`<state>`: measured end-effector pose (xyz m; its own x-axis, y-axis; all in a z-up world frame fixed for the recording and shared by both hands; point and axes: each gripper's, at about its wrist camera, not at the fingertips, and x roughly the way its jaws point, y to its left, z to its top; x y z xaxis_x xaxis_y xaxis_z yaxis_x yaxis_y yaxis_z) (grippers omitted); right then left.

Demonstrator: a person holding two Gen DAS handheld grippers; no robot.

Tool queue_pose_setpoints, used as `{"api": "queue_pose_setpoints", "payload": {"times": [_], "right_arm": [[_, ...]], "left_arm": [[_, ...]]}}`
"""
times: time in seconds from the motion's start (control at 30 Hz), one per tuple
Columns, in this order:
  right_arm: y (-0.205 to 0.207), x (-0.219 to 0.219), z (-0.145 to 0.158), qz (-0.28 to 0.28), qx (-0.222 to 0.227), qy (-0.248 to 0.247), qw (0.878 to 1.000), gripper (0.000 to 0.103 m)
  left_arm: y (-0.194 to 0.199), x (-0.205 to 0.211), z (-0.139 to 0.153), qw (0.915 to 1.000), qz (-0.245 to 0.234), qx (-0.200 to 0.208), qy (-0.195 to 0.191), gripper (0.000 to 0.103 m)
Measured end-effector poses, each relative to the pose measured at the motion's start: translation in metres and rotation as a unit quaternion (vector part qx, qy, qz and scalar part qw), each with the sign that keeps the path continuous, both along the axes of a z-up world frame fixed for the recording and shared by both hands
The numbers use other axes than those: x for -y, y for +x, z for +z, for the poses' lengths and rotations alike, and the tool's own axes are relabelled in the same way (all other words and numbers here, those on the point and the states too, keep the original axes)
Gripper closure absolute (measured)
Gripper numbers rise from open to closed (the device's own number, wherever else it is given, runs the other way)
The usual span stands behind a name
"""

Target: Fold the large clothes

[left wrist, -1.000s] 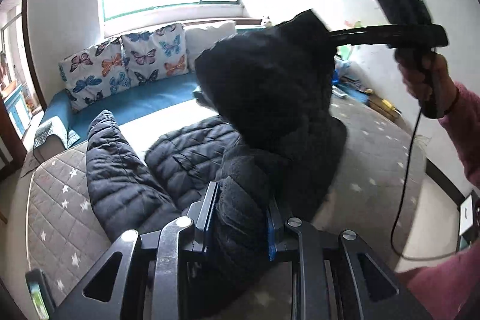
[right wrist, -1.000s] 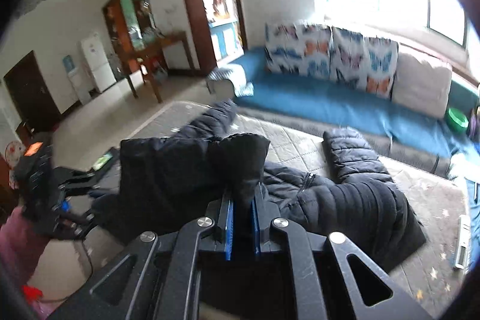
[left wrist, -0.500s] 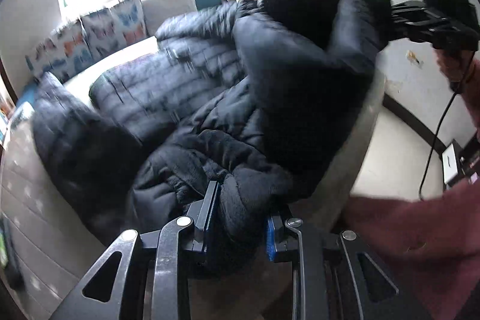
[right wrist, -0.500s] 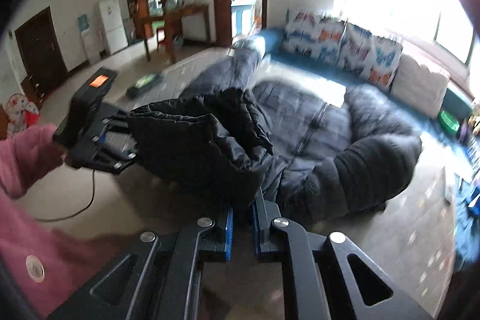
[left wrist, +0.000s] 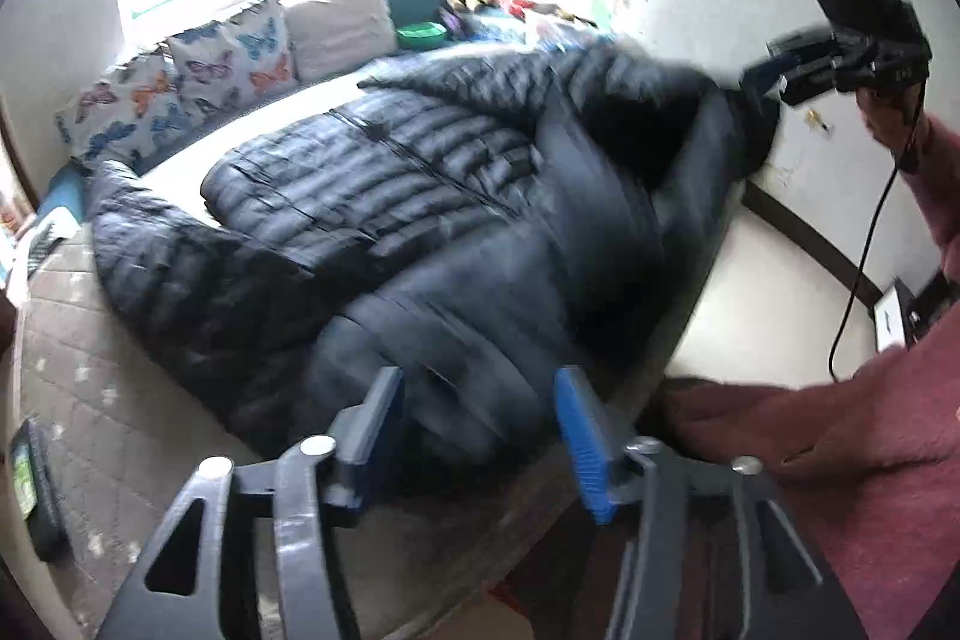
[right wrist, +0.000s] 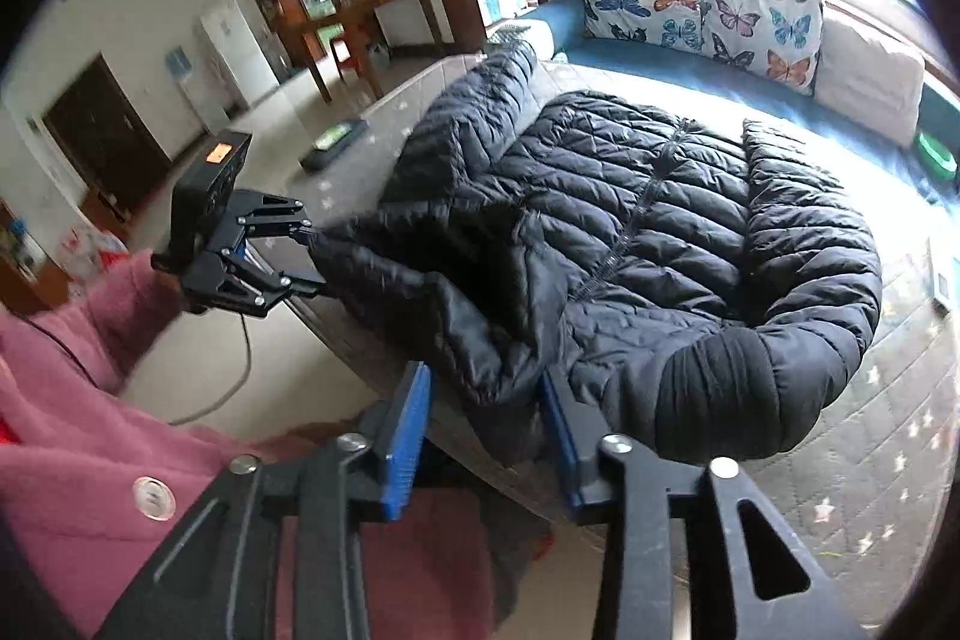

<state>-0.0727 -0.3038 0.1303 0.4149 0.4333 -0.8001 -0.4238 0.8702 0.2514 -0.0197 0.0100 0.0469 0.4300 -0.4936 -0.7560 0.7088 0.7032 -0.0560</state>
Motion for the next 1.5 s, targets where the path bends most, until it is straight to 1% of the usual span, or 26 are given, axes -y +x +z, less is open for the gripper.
{"api": "queue_pose_setpoints", "payload": {"times": [0.07,0.13,0.2,0.27,0.3,0.4,0.5,0.6,0.67,0.7,0.73,0.77,0.8,0.87,0.9,0.93,1.0,1.07,1.1,1.17,1.2,1.27,1.3,1.37,1.43,1.5], "right_arm": [[-0.011,0.003,0.001,-0.001,0.008,0.018,1.000,0.058],[-0.015,0.003,-0.002,-0.007,0.020,0.027,0.999,0.053],[-0.015,0.001,-0.010,-0.018,0.035,0.010,0.999,0.045],[-0.004,0.000,-0.025,-0.027,0.032,-0.007,0.999,0.045],[0.004,0.000,-0.038,-0.033,0.020,-0.018,0.999,0.045],[0.033,0.006,-0.080,-0.064,-0.020,-0.054,0.996,0.045],[0.067,0.021,-0.114,-0.103,-0.035,-0.109,0.988,0.045],[0.098,0.044,-0.142,-0.131,-0.066,-0.099,0.984,0.045],[0.114,0.059,-0.156,-0.152,-0.087,-0.099,0.980,0.045],[0.119,0.066,-0.163,-0.158,-0.088,-0.119,0.976,0.045],[0.121,0.072,-0.168,-0.182,-0.080,-0.161,0.967,0.048],[0.120,0.076,-0.172,-0.194,-0.076,-0.189,0.960,0.050],[0.117,0.084,-0.176,-0.203,-0.074,-0.202,0.955,0.051],[0.109,0.102,-0.176,-0.248,-0.075,-0.197,0.946,0.057],[0.102,0.115,-0.176,-0.280,-0.079,-0.191,0.938,0.069],[0.093,0.130,-0.176,-0.318,-0.082,-0.172,0.929,0.075],[0.079,0.149,-0.178,-0.357,-0.089,-0.118,0.922,0.075],[0.067,0.160,-0.183,-0.389,-0.096,-0.083,0.913,0.075],[0.065,0.159,-0.183,-0.392,-0.092,-0.084,0.912,0.075],[0.066,0.145,-0.177,-0.378,-0.082,-0.119,0.914,0.072],[0.069,0.138,-0.172,-0.366,-0.070,-0.126,0.919,0.072],[0.079,0.125,-0.163,-0.329,-0.042,-0.123,0.935,0.069],[0.088,0.119,-0.163,-0.305,-0.035,-0.121,0.944,0.064],[0.106,0.111,-0.168,-0.284,-0.037,-0.131,0.949,0.062],[0.128,0.118,-0.187,-0.267,-0.071,-0.129,0.952,0.062],[0.139,0.127,-0.199,-0.269,-0.085,-0.123,0.951,0.061]], "left_arm": [[0.004,-0.011,0.018,0.9997,0.017,0.015,-0.012,0.040],[0.011,-0.019,0.034,0.9985,0.037,0.025,-0.031,0.029],[0.025,-0.019,0.044,0.9971,0.057,0.032,-0.040,0.028],[0.049,-0.014,0.046,0.9964,0.065,0.033,-0.044,0.028],[0.061,-0.008,0.043,0.9959,0.071,0.025,-0.050,0.028],[0.104,0.015,0.026,0.9954,0.076,-0.013,-0.057,0.028],[0.143,0.043,-0.002,0.9951,0.076,-0.040,-0.049,0.028],[0.178,0.064,-0.037,0.9937,0.086,-0.069,-0.018,0.028],[0.200,0.070,-0.064,0.9913,0.101,-0.084,0.012,0.028],[0.206,0.070,-0.075,0.9894,0.112,-0.087,0.028,0.028],[0.211,0.067,-0.083,0.9878,0.121,-0.088,0.042,0.030],[0.215,0.063,-0.090,0.9865,0.130,-0.090,0.044,0.031],[0.217,0.059,-0.095,0.9853,0.135,-0.096,0.041,0.033],[0.218,0.055,-0.100,0.9844,0.141,-0.095,0.045,0.037],[0.217,0.054,-0.100,0.9845,0.143,-0.091,0.046,0.037],[0.215,0.053,-0.102,0.9848,0.143,-0.085,0.047,0.037],[0.210,0.054,-0.107,0.9855,0.142,-0.069,0.061,0.037],[0.208,0.052,-0.108,0.9857,0.142,-0.058,0.068,0.037],[0.207,0.051,-0.110,0.9853,0.145,-0.058,0.070,0.037],[0.207,0.046,-0.108,0.9843,0.152,-0.062,0.065,0.038],[0.209,0.042,-0.108,0.9834,0.157,-0.069,0.059,0.039],[0.215,0.037,-0.111,0.9801,0.172,-0.087,0.047,0.041],[0.216,0.034,-0.112,0.9792,0.176,-0.092,0.043,0.041],[0.215,0.034,-0.113,0.9775,0.185,-0.091,0.046,0.041],[0.210,0.038,-0.115,0.9784,0.183,-0.075,0.059,0.041],[0.207,0.042,-0.116,0.9790,0.181,-0.064,0.069,0.041]]}}
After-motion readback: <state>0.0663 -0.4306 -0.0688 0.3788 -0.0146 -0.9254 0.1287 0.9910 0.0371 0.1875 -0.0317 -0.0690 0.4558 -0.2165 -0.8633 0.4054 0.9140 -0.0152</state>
